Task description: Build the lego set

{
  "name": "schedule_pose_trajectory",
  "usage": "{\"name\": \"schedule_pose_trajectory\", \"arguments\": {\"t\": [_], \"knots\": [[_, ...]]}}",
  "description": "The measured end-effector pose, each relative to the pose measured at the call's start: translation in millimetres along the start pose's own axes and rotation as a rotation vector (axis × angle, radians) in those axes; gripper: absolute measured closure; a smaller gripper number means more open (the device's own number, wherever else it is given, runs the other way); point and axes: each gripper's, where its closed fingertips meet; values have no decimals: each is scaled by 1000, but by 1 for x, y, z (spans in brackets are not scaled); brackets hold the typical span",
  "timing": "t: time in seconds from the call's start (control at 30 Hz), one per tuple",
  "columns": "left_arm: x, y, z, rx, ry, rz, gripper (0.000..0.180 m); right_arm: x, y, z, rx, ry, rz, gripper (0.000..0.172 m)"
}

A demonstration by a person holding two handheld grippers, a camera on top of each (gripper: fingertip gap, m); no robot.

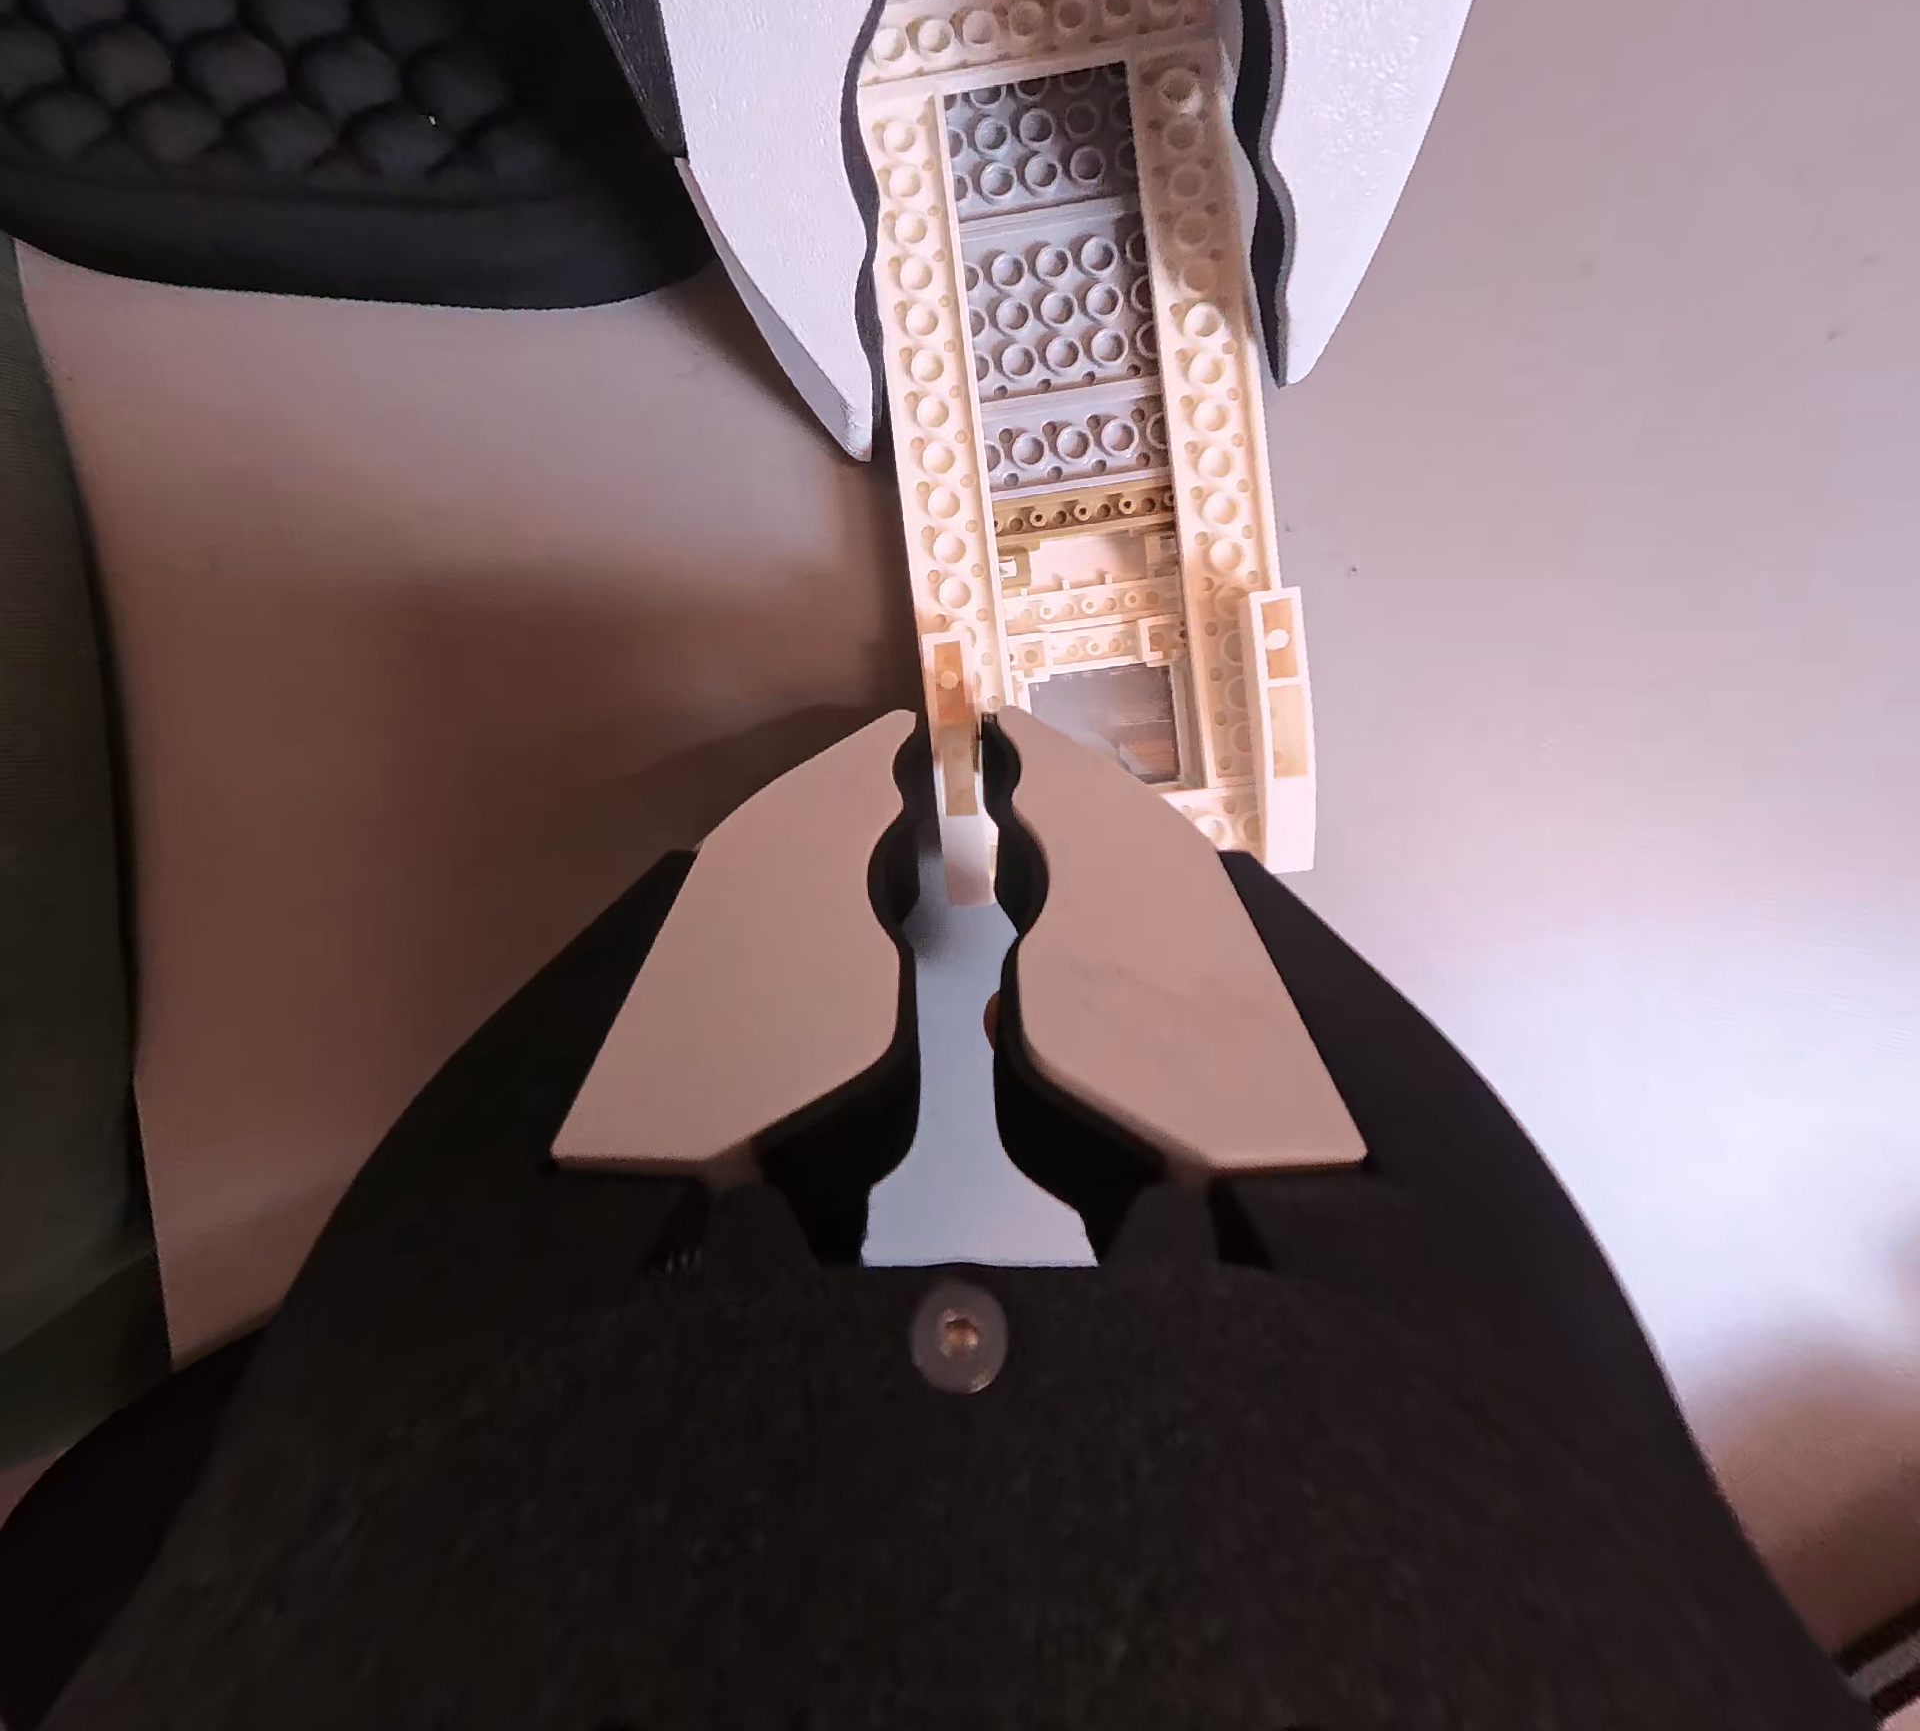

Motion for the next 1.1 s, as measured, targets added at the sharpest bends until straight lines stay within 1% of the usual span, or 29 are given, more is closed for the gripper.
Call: {"name": "schedule_pose_trajectory", "arguments": {"t": [0.3,0.6,0.9,1.1], "knots": [[1,0,-1,3,2,10,107,-7,3,-1,-25,18,59,156],[1,0,-1,7,-3,13,107,-4,11,0,-110,67,130,156],[1,0,-1,9,-1,15,107,2,11,-3,-245,198,104,159],[1,0,-1,9,0,15,107,0,9,-1,-296,229,68,160]]}}
Point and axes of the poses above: each gripper's, where its closed fingertips meet, y back along the fingers, x out of its top, z = x × y across the jaws, and after that the axes turned 12 degrees about -z, right-handed
